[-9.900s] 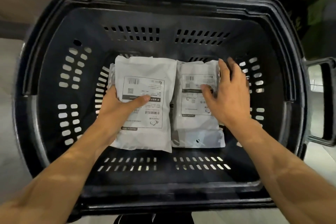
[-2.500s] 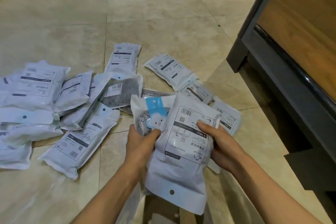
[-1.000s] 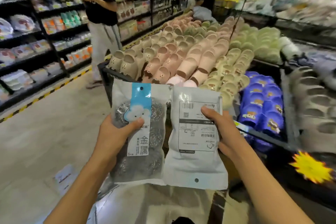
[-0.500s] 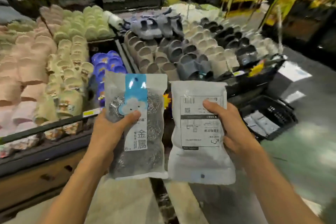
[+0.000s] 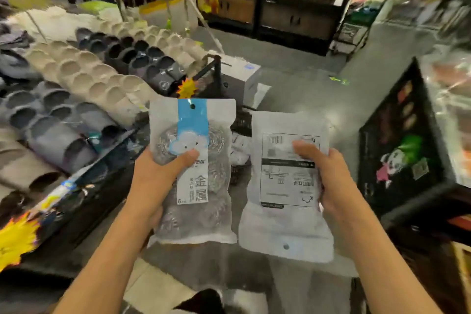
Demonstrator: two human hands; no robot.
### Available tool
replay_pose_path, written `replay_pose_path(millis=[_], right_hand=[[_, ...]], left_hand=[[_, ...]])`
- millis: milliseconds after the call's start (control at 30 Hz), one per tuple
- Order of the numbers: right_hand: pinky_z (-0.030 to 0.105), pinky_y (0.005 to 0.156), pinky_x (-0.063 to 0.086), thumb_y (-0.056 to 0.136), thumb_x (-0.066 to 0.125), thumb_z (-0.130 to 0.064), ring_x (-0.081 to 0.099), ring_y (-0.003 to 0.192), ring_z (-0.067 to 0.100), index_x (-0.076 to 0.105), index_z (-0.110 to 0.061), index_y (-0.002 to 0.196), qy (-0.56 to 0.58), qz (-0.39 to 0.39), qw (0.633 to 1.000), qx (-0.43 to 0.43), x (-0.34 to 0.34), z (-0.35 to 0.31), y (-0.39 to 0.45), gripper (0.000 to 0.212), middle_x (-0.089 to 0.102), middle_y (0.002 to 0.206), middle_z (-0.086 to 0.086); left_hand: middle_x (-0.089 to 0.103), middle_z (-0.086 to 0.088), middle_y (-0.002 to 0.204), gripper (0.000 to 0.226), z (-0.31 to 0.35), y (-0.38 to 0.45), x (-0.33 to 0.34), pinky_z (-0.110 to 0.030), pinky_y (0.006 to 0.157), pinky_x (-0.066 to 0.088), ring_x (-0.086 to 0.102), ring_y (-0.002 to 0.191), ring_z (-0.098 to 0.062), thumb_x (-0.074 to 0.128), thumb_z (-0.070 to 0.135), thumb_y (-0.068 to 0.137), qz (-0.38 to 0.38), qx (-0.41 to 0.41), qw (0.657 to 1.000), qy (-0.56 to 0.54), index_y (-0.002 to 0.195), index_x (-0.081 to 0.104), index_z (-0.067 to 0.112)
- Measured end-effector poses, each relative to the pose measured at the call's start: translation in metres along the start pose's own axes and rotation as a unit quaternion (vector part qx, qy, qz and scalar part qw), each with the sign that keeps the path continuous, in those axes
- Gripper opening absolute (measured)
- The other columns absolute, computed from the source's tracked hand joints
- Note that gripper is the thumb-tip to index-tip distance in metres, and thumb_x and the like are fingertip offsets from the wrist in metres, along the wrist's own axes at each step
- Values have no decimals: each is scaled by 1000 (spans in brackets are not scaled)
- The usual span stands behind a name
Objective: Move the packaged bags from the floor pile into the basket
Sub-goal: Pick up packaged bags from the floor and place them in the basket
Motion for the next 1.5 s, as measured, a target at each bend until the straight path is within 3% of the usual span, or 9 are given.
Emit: replay_pose_path(millis=[67, 300, 567, 767, 900, 1067, 1200, 1367, 1500], right_hand=[[56, 85, 62, 89, 77, -20, 76, 101, 41, 67, -7, 126, 19, 42, 999, -6, -36, -9, 16, 41, 78, 112, 20], [35, 63, 64, 97, 66, -11, 80, 87, 31, 70, -6, 118, 17, 156, 987, -25, -122, -54, 96, 21, 80, 105, 17], [34, 65, 64, 98, 65, -16, 79, 94, 32, 65, -4, 127, -12, 191, 981, -34, -165, -127, 248, 31, 79, 109, 16], [36, 70, 65, 98, 64, -16, 78, 99, 31, 65, -10, 129, -4, 181, 983, -38, -185, -163, 358, 31, 79, 114, 12], [39, 70, 66, 96, 66, -18, 78, 100, 31, 62, -11, 133, -7, 162, 987, -22, -198, -175, 448, 37, 79, 114, 11], [42, 71, 67, 85, 75, -21, 79, 96, 35, 67, -6, 124, -42, 80, 996, 18, -184, -182, 601, 43, 80, 108, 16], [34, 61, 64, 93, 70, -14, 80, 81, 29, 74, -8, 105, -89, -32, 994, 50, -137, -185, 717, 14, 81, 95, 15], [45, 77, 66, 87, 72, -22, 78, 96, 35, 72, -6, 120, -154, -219, 960, 80, -31, -169, 814, 37, 80, 108, 17], [47, 84, 64, 90, 71, -21, 78, 100, 33, 72, -9, 122, -205, -348, 906, 126, 53, -123, 838, 34, 79, 111, 15]], left_hand=[[80, -8, 110, 49, -6, 30, 47, -48, 89, 62, 78, 101, -29, 83, 12, 80, -46, -3, 999, 9, 127, 70, 13], [80, -7, 111, 56, -30, 146, 196, -56, 96, 58, 77, 102, -29, 87, 18, 72, -144, -36, 989, 1, 125, 70, 18], [79, -8, 114, 55, -24, 292, 338, -54, 95, 59, 77, 103, -29, 86, 20, 75, -212, -40, 976, -10, 127, 69, 17], [80, 0, 111, 47, -22, 384, 405, -43, 86, 64, 77, 102, -24, 83, 13, 79, -204, -32, 978, -3, 124, 70, 21], [80, 0, 112, 49, -33, 447, 430, -46, 89, 62, 77, 103, -23, 84, 14, 80, -153, -35, 988, 0, 126, 69, 20], [80, 3, 110, 50, -48, 528, 437, -32, 78, 65, 78, 100, -19, 85, 14, 78, -35, -31, 999, -21, 125, 70, 20], [79, 0, 117, 54, -55, 569, 417, -39, 83, 64, 77, 105, -22, 82, 12, 83, 88, -42, 995, -35, 134, 66, 19], [79, 2, 116, 66, -63, 580, 364, -37, 84, 64, 77, 104, -20, 85, 23, 69, 283, -42, 957, -54, 132, 66, 19], [79, 0, 116, 70, -90, 548, 318, -37, 82, 64, 77, 104, -21, 85, 27, 66, 412, -63, 905, -84, 133, 66, 16]])
Point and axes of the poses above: each hand's wrist, its own y-axis towards the middle knuckle, its own x-axis out of the palm, z = x × y, the point moved 7 cm from there along y, towards the middle knuckle
